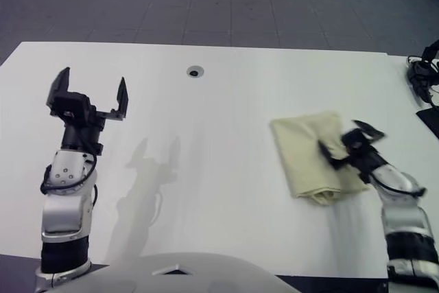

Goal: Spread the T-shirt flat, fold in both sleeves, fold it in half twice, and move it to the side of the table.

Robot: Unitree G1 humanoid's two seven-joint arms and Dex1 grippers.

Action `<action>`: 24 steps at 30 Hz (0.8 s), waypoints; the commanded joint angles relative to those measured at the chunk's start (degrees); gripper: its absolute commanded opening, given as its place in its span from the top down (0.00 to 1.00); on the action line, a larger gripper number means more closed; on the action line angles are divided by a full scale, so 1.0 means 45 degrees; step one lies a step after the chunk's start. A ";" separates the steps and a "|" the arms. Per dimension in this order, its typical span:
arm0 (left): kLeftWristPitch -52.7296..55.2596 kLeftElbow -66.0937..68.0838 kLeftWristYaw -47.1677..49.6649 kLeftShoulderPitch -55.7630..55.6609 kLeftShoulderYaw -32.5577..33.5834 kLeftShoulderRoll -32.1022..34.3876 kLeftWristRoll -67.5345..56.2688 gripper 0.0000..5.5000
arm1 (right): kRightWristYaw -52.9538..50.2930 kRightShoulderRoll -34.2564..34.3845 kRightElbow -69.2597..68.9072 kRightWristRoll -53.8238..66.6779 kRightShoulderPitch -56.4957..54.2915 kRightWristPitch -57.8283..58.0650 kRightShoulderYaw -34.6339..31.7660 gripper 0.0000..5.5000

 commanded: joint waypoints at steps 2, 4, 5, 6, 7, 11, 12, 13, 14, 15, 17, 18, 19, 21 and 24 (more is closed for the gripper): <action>0.0334 -0.0473 0.0130 0.0499 -0.0998 -0.0634 0.0356 0.02 | -0.1290 0.0961 -0.0447 -0.0362 0.0679 0.1148 -0.0295 0.02; 0.0326 -0.0531 0.0161 0.0671 -0.1211 -0.0715 0.0477 0.02 | -0.1644 0.1164 -0.0762 -0.0434 0.0615 0.1051 -0.0374 0.02; 0.0336 -0.0476 0.0182 0.0718 -0.1267 -0.0746 0.0525 0.02 | -0.1901 0.1272 -0.0864 -0.0535 0.0492 0.0837 -0.0412 0.02; 0.0319 -0.0398 0.0192 0.0740 -0.1297 -0.0779 0.0551 0.02 | -0.2194 0.1439 -0.1060 -0.0588 0.0239 0.0400 -0.0493 0.02; 0.0291 -0.0341 0.0196 0.0760 -0.1307 -0.0819 0.0585 0.02 | -0.2496 0.1530 -0.1161 -0.0745 -0.0167 -0.0337 -0.0537 0.02; -0.0210 -0.0010 0.0514 0.0713 -0.1268 -0.1113 0.0732 0.02 | -0.3738 0.1913 -0.1468 -0.1543 -0.2256 -0.3986 -0.0540 0.02; -0.0431 0.0088 0.0631 0.0633 -0.1257 -0.1235 0.0708 0.02 | -0.3990 0.2049 -0.1725 -0.1795 -0.2646 -0.4746 -0.0457 0.02; -0.0751 0.0151 0.0849 0.0519 -0.1305 -0.1390 0.0787 0.02 | -0.4140 0.2482 -0.2159 -0.1768 -0.3171 -0.5446 -0.0246 0.02; -0.1049 0.0240 0.1018 0.0417 -0.1396 -0.1535 0.0847 0.02 | -0.4281 0.2970 -0.2482 -0.1690 -0.3593 -0.5836 0.0013 0.02; -0.1299 0.0428 0.1115 0.0293 -0.1566 -0.1661 0.0934 0.02 | -0.4275 0.3614 -0.2745 -0.1390 -0.3833 -0.5932 0.0397 0.02; -0.1671 0.1114 0.1292 0.0033 -0.2004 -0.1966 0.1190 0.02 | -0.4129 0.4868 -0.2742 -0.1016 -0.3852 -0.6096 0.1291 0.02; -0.1770 0.1498 0.1357 -0.0053 -0.2240 -0.2178 0.1220 0.02 | -0.4061 0.5483 -0.2649 -0.0900 -0.3670 -0.6108 0.1717 0.02; -0.1862 0.1816 0.1333 -0.0083 -0.2477 -0.2429 0.1083 0.02 | -0.4030 0.6094 -0.2566 -0.0760 -0.3422 -0.6092 0.2082 0.02; -0.1993 0.2192 0.1278 -0.0030 -0.2887 -0.2744 0.0937 0.02 | -0.3865 0.7348 -0.2686 -0.0059 -0.2790 -0.6003 0.2726 0.02; -0.2529 0.2937 0.0990 -0.0154 -0.2926 -0.2671 0.0749 0.02 | -0.3945 0.8414 -0.2582 0.0224 -0.2004 -0.6354 0.3031 0.02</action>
